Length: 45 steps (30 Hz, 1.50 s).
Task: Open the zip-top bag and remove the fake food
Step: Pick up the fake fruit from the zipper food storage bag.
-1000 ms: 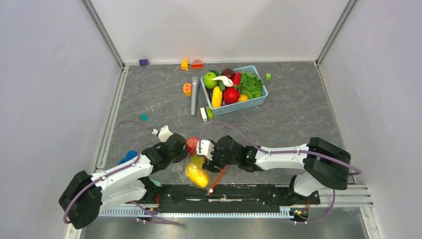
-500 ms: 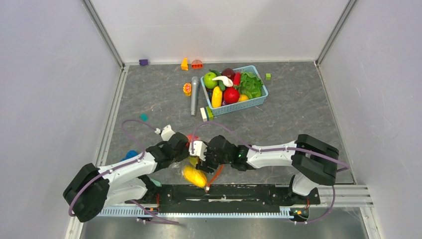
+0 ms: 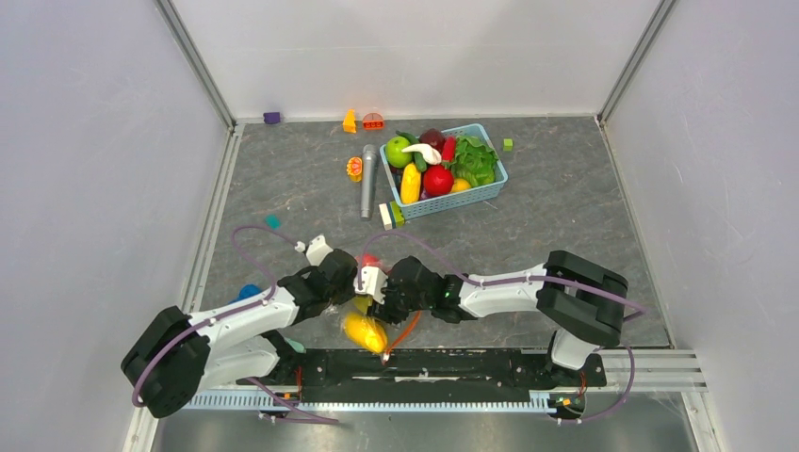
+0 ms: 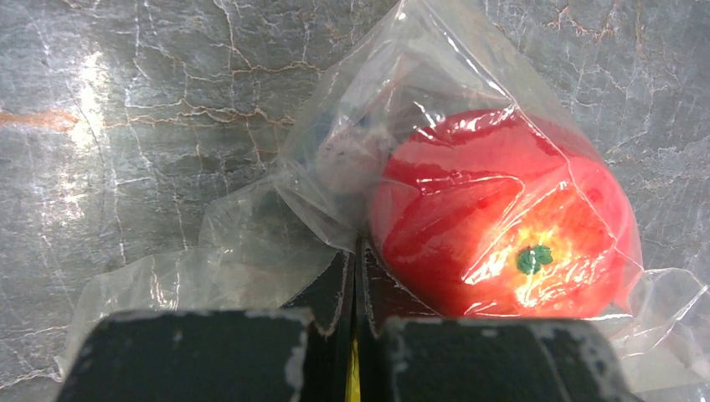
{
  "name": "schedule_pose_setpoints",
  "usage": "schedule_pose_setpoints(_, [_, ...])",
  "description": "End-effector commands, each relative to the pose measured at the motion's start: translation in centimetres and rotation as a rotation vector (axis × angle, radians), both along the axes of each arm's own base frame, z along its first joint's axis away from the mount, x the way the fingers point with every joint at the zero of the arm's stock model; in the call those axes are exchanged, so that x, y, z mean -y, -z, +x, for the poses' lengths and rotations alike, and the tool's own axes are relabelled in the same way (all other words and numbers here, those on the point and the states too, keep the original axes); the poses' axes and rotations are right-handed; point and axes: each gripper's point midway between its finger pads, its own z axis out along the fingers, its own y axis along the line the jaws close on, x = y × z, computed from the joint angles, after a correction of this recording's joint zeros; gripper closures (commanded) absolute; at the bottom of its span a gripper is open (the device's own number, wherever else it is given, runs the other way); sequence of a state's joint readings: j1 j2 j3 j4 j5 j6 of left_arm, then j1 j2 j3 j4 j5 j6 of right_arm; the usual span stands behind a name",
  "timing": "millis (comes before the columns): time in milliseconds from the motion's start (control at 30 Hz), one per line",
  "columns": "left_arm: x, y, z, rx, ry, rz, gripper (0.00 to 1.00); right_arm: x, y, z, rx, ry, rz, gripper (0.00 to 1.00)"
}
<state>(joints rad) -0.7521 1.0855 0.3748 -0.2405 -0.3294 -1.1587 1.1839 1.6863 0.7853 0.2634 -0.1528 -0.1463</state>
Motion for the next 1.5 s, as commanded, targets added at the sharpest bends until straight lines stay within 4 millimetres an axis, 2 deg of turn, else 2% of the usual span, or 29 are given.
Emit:
schedule_pose_setpoints(0, [1.2,-0.7,0.2,0.011,0.047,-0.026,0.98,0.0,1.1,0.0,-0.023,0.027,-0.027,0.48])
schedule_pose_setpoints(100, [1.2,-0.7,0.2,0.011,0.047,-0.025,0.98,0.1,0.8,0.2,-0.017,0.039,-0.022,0.54])
schedule_pose_setpoints(267, [0.8,-0.8,0.2,0.017,0.035,-0.02,0.98,1.2,0.0,0.5,-0.002,0.073,-0.034,0.57])
schedule_pose_setpoints(733, [-0.5,-0.9,0.0,0.025,0.002,0.015,0.98,7.6,-2.8,-1.1,-0.008,0.165,-0.015,0.58])
schedule_pose_setpoints(1100, [-0.6,-1.0,-0.1,0.029,-0.005,0.012,0.98,9.5,-6.2,-2.1,-0.107,0.238,0.105,0.58])
schedule_pose_setpoints(1267, [-0.9,-0.8,-0.2,0.03,-0.012,0.011,0.98,11.5,-7.6,-0.2,-0.166,0.321,0.167,0.6])
schedule_pose_setpoints(1467, [-0.9,-0.7,-0.3,0.03,-0.016,0.008,0.98,14.7,-10.7,4.1,-0.162,0.475,0.256,0.61])
